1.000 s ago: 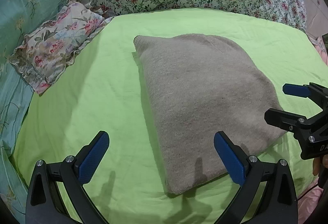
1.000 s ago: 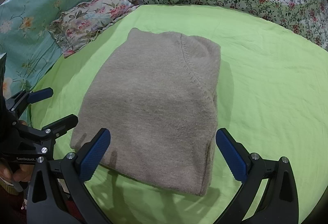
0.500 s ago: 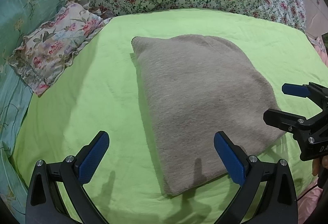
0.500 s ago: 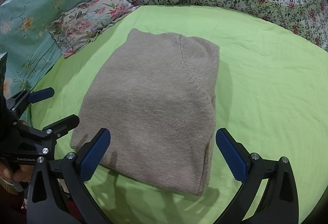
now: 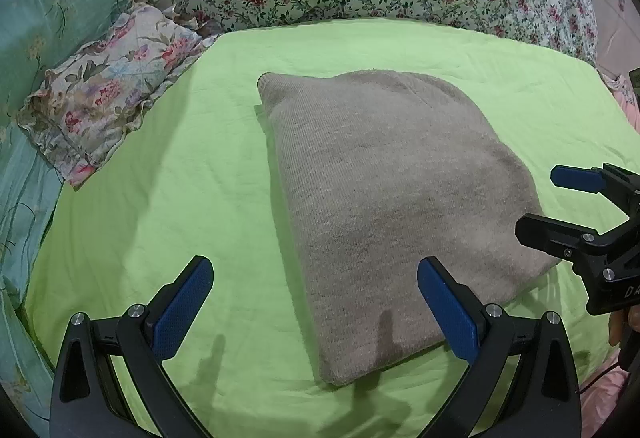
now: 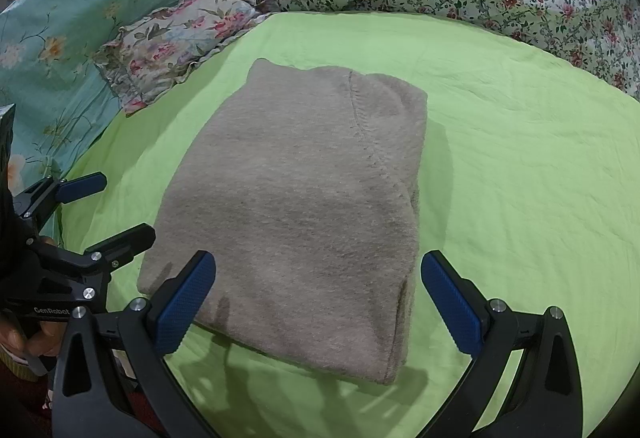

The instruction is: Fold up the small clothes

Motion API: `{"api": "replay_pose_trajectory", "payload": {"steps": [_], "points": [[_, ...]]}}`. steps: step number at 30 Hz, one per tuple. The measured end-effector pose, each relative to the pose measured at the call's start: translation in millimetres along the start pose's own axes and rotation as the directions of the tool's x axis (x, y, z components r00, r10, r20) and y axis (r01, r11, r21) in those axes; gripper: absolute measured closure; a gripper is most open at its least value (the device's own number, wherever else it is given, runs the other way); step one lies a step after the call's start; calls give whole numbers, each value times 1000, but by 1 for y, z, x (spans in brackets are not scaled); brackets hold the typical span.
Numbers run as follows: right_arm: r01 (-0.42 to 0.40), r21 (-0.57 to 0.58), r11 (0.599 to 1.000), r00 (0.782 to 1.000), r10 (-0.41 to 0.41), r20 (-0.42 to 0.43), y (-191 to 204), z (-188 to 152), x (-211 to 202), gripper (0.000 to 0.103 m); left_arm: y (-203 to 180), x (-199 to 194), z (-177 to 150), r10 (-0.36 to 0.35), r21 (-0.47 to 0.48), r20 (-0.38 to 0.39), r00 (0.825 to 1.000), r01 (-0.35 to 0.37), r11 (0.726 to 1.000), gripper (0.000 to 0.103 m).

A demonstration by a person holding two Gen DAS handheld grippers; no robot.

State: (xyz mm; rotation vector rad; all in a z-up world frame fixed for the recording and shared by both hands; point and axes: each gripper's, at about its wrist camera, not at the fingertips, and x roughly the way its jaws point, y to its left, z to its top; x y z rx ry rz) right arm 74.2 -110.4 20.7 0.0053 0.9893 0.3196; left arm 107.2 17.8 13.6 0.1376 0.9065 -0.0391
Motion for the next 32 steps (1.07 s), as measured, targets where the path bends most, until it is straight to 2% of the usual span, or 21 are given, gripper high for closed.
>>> {"api": "replay_pose_trajectory", "payload": {"steps": [17,32], "points": [[-1,40,999,1000,2,-3,-17,9,11,1,4,13,5,-15,-19,-18,1000,15,1000,1],[-27,68,997,1000,28,-2,-18,15,21,1,13,22,11,1,-47,-30,1000,-3,999,1]]}}
